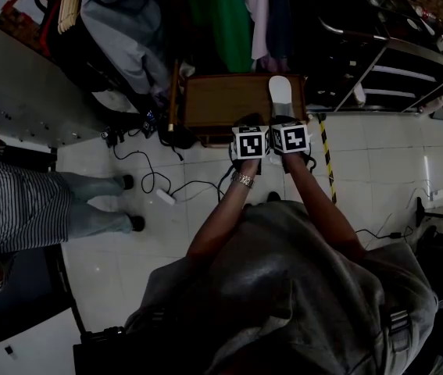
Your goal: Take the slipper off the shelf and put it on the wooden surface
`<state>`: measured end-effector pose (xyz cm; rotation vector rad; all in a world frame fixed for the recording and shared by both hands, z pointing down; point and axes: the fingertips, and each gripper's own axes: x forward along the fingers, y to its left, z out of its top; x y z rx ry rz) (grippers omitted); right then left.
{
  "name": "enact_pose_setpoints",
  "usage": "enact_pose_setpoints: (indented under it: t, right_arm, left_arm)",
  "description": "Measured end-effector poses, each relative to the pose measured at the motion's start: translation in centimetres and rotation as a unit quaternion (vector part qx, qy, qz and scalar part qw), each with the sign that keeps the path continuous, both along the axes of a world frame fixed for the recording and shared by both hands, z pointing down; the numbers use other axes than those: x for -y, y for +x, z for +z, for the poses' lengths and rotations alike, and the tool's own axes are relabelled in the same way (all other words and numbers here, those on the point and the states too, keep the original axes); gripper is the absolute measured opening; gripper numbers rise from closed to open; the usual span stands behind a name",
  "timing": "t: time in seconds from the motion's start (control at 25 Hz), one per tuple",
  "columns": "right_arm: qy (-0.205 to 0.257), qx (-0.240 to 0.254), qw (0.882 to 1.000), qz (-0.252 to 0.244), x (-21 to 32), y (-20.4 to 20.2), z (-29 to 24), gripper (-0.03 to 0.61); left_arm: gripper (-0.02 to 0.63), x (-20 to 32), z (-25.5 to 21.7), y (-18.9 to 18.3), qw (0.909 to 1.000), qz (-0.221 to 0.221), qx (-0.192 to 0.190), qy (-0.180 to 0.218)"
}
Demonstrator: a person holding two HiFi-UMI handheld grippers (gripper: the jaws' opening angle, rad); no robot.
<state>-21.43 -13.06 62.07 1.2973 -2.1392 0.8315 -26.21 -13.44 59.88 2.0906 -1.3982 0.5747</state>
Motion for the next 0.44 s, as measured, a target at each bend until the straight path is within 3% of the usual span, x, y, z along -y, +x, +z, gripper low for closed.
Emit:
enact_pose_setpoints:
  t: [0.44]
  right_arm:
    - [0.007, 0.004, 1.0, -0.007, -0.72, -0.66, -0.48, 0.054]
  left_arm:
    - [0.005, -0.51, -0.13, -0.45, 1.0, -0.002, -0.004, 0.006]
